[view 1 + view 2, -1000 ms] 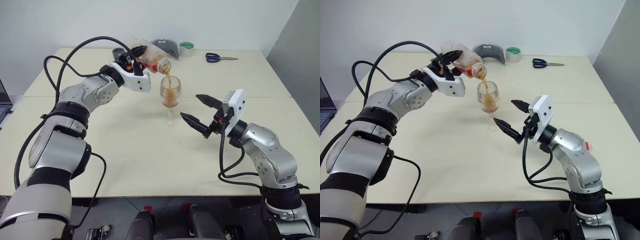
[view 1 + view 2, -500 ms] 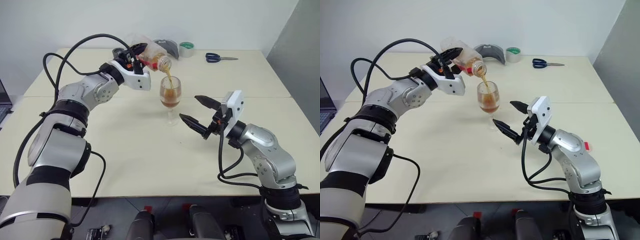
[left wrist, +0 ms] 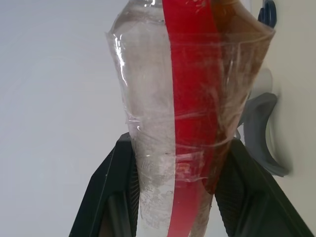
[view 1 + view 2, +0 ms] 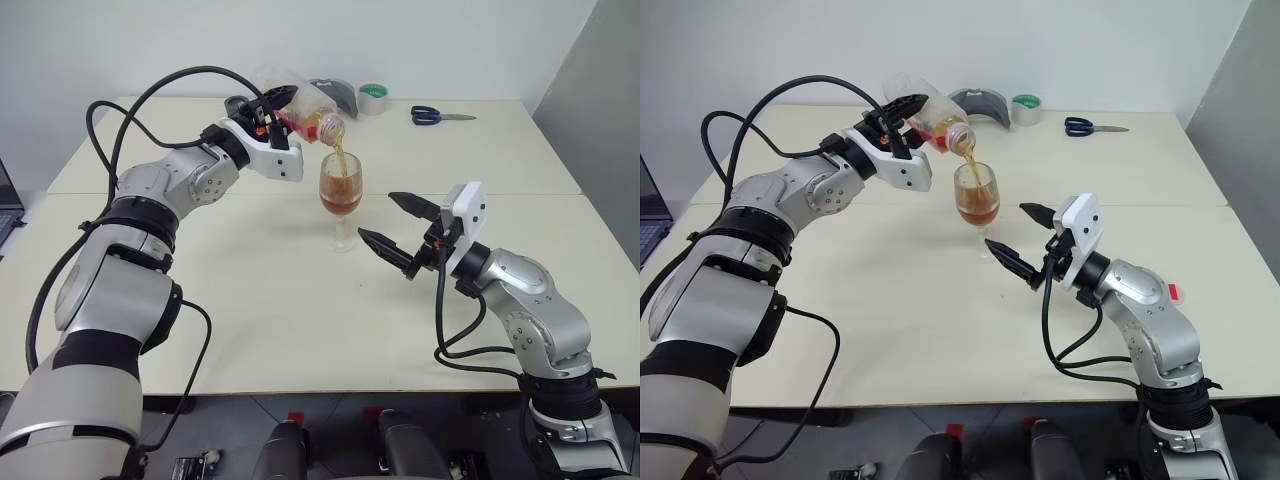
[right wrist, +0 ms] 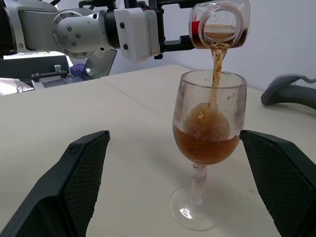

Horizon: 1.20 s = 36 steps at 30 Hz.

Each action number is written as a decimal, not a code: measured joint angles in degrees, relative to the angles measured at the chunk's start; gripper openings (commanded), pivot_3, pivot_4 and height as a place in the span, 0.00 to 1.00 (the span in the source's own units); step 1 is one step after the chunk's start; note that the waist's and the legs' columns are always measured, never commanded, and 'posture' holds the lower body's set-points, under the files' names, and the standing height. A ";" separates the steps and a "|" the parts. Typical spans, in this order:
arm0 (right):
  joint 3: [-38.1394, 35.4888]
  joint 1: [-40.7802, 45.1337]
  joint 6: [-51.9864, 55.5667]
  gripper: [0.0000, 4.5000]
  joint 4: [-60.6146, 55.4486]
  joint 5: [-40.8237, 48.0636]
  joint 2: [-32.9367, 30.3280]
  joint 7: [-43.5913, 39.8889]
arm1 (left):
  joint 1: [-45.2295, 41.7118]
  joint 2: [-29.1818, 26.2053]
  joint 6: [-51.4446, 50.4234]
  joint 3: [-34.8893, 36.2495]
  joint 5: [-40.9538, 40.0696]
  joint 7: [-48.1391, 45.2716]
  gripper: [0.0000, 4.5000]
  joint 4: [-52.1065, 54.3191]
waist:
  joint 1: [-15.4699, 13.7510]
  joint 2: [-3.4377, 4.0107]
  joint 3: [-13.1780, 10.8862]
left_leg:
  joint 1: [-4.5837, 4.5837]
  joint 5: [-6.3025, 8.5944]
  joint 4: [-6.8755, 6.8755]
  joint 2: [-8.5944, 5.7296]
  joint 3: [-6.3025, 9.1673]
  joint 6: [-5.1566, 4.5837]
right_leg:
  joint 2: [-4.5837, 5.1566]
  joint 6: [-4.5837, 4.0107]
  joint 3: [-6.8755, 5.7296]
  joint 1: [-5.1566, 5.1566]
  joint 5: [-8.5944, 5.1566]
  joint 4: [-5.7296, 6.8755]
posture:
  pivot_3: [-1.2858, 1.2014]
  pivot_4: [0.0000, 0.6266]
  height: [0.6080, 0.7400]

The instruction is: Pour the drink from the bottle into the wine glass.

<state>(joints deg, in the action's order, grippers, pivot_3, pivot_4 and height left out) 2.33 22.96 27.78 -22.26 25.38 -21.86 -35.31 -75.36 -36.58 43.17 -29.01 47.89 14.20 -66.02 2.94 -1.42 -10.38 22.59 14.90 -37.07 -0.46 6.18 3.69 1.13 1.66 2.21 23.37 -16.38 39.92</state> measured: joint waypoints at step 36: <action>0.77 -0.15 0.00 1.00 -0.14 -0.02 0.11 0.59 | 2.32 6.74 -3.21 9.92 -18.22 -17.56 0.37 -1.80 | 0.30 0.00 0.00 | 0.00 0.00 -0.03 0.00 0.01 0.00 | 0.00 0.00 0.00 0.00 0.00 0.04 | 0.52 0.24 1.00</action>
<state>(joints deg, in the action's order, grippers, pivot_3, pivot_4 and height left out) 3.10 22.81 27.78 -22.40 25.35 -21.75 -34.72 -73.04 -29.84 39.96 -19.09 29.67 -3.36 -67.82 3.24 -1.42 -10.37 22.58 14.90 -37.10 -0.46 6.18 3.69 1.13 1.66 2.21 23.37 -16.38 39.96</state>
